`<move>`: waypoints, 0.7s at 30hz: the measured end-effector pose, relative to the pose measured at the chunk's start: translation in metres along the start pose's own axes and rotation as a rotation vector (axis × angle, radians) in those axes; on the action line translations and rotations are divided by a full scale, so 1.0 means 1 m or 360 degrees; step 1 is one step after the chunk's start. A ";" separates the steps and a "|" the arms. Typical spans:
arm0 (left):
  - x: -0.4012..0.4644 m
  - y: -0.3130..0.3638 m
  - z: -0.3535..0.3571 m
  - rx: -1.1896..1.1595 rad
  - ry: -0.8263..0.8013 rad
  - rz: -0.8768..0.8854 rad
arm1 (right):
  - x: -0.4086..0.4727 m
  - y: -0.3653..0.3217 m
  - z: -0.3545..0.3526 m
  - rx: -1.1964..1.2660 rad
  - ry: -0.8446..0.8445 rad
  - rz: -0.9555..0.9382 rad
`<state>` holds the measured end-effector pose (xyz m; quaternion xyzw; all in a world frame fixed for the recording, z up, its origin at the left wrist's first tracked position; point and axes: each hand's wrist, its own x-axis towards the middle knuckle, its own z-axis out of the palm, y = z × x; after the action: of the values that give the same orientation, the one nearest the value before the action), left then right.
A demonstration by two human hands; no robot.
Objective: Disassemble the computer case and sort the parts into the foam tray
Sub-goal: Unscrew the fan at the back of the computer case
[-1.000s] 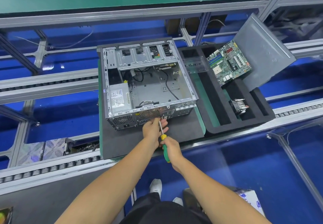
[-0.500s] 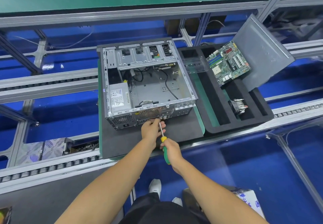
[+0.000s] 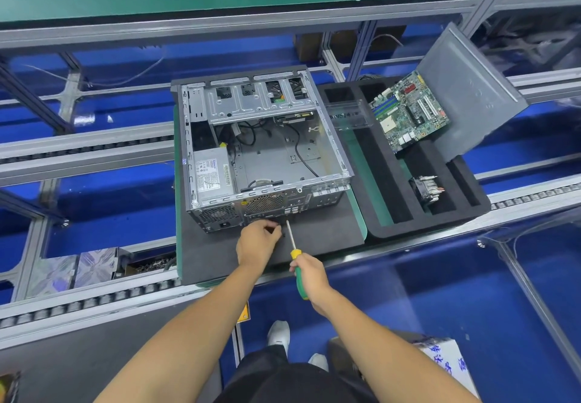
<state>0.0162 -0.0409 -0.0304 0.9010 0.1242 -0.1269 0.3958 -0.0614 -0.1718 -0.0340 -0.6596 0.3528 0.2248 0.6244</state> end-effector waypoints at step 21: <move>-0.045 -0.004 0.003 -0.0837 -0.0411 0.0017 | -0.004 -0.020 0.014 -0.0128 -0.0122 -0.0164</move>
<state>-0.0278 -0.0466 -0.0202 0.7445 0.0966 -0.2020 0.6290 -0.0466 -0.1580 -0.0194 -0.6924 0.2849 0.2314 0.6212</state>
